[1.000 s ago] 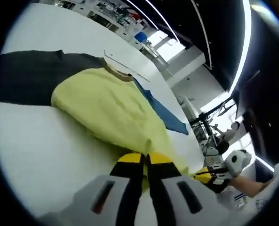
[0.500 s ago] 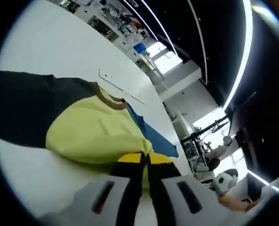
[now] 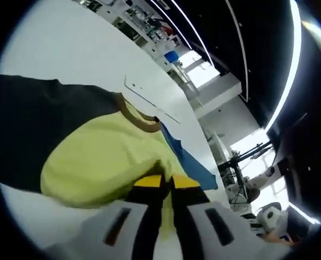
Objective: Fold the garment on the visible template until the final outline fits inside the template.
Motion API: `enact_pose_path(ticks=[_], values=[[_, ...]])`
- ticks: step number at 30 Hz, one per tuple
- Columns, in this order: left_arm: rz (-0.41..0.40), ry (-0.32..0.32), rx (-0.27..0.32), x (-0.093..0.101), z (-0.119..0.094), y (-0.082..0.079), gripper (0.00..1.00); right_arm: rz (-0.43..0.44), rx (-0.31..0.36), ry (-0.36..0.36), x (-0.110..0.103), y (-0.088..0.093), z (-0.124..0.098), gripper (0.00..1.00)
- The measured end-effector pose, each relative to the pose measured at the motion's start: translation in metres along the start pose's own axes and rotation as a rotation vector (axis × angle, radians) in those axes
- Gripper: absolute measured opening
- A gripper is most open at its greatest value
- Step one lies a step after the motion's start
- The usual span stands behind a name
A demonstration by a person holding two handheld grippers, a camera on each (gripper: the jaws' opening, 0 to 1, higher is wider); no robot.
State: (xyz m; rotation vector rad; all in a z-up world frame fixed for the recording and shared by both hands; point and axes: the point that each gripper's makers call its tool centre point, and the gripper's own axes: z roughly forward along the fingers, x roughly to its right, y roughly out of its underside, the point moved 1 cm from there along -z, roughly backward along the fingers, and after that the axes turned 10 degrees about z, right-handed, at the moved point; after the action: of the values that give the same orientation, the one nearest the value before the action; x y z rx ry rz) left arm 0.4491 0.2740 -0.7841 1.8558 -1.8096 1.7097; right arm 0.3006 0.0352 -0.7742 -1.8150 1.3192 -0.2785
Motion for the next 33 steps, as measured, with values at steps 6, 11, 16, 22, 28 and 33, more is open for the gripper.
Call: enact_pose_path(ticks=[6, 11, 16, 22, 28, 33], values=[[0.083, 0.012, -0.009, 0.002, -0.005, 0.001, 0.22, 0.009, 0.0, -0.001, 0.0, 0.001, 0.001, 0.0], [0.197, 0.033, -0.012, 0.002, -0.013, -0.004, 0.38, 0.01, -0.003, -0.006, -0.001, 0.003, 0.002, 0.0], [0.284, 0.046, -0.052, 0.001, -0.022, 0.002, 0.47, 0.013, -0.003, -0.01, -0.003, 0.003, 0.001, 0.0], [0.361, 0.048, -0.122, -0.003, -0.033, 0.015, 0.48, 0.025, -0.003, -0.014, -0.004, 0.005, 0.001, 0.0], [0.383, -0.015, -0.196, -0.022, -0.04, 0.028, 0.38, 0.025, -0.005, -0.018, -0.005, 0.006, 0.0, 0.0], [0.352, -0.048, -0.22, -0.034, -0.04, 0.037, 0.28, 0.025, -0.007, -0.017, -0.006, 0.007, 0.0, 0.0]])
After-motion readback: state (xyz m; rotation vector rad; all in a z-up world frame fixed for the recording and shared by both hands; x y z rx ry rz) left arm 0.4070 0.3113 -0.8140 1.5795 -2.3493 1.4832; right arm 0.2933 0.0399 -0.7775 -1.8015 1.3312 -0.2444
